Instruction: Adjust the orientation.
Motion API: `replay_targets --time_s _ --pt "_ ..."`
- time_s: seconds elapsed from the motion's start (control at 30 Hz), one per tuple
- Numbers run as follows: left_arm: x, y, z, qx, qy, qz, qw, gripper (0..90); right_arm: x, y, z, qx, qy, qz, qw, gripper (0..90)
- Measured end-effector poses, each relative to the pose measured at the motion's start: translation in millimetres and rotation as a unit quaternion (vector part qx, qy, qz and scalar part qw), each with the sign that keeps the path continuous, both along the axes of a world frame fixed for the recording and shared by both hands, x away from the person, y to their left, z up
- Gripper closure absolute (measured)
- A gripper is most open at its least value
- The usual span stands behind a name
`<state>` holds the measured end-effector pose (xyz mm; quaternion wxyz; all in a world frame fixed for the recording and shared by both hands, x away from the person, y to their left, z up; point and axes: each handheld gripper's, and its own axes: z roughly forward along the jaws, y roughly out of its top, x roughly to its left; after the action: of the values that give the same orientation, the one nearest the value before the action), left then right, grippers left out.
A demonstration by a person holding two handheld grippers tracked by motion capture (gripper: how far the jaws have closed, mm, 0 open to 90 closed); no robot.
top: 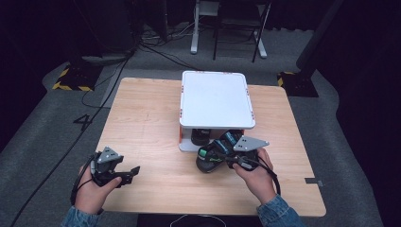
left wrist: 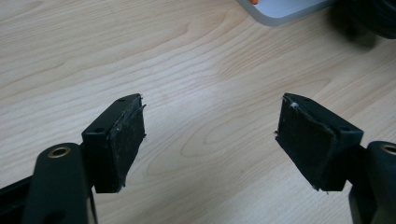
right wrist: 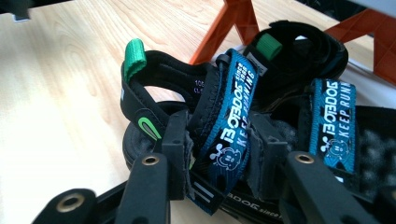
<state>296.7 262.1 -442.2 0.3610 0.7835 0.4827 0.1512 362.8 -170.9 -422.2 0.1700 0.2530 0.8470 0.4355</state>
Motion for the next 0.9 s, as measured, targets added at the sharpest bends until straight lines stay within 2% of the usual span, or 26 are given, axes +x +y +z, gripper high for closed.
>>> replay_targets --time_s 0.1,0.17,0.23,0.27,0.3,0.33,0.43,0.5,0.53,0.7,0.77,0.83,0.9 --pt "-4.4 5.0 -0.5 0.0 0.0 0.009 1.0 23.9 8.2 1.2 -3.7 -0.003 0.001 0.004 1.0 64.5" --pt "-10.4 10.4 -1.5 0.0 0.001 0.019 0.9998 23.9 18.7 4.5 -8.8 -0.008 0.002 0.016 0.9998 64.4" --pt "-12.9 11.8 -1.5 -0.002 0.003 0.022 0.9998 23.9 20.9 5.3 -9.9 -0.009 0.003 0.02 0.9998 64.3" --pt "-17.2 15.7 -1.5 -0.003 0.002 0.028 0.9996 23.9 26.8 6.9 -13.0 -0.01 0.007 0.035 0.9993 64.1" --pt "-17.2 15.7 -1.5 -0.003 0.002 0.028 0.9996 23.9 26.8 6.9 -13.0 -0.01 0.007 0.035 0.9993 64.1" --pt "-19.6 18.5 -1.0 -0.002 0.002 0.032 0.9995 23.9 32.6 6.7 -15.9 -0.007 0.013 0.049 0.9987 63.7" --pt "-21.6 19.9 -0.9 -0.003 0.001 0.036 0.9993 23.9 40.6 4.1 -20.5 -0.006 0.017 0.055 0.9983 62.6" --pt "-22.4 20.2 -1.2 -0.001 0.0 0.035 0.9994 23.9 43.0 1.9 -21.4 -0.002 0.017 0.05 0.9986 61.6" --pt "-23.0 19.7 -1.7 -0.002 0.002 0.036 0.9993 23.9 46.2 -2.7 -23.6 0.005 0.014 0.035 0.9993 59.6" --pt "-22.6 19.3 -1.8 -0.002 0.002 0.035 0.9994 23.9 45.0 -2.6 -24.1 0.01 0.014 0.024 0.9996 54.4" --pt "-22.0 19.6 -1.2 -0.002 0.002 0.034 0.9994 23.9 40.3 -1.9 -22.2 0.004 0.013 0.013 0.9998 49.9" --pt "-20.3 19.5 -0.8 -0.002 0.002 0.032 0.9995 23.9 34.3 -2.5 -19.0 -0.002 -0.001 0.002 1.0 41.9" --pt "-18.7 17.9 -1.1 -0.003 0.001 0.029 0.9996 23.9 29.6 -3.0 -15.4 0.012 -0.008 -0.005 0.9999 37.6"
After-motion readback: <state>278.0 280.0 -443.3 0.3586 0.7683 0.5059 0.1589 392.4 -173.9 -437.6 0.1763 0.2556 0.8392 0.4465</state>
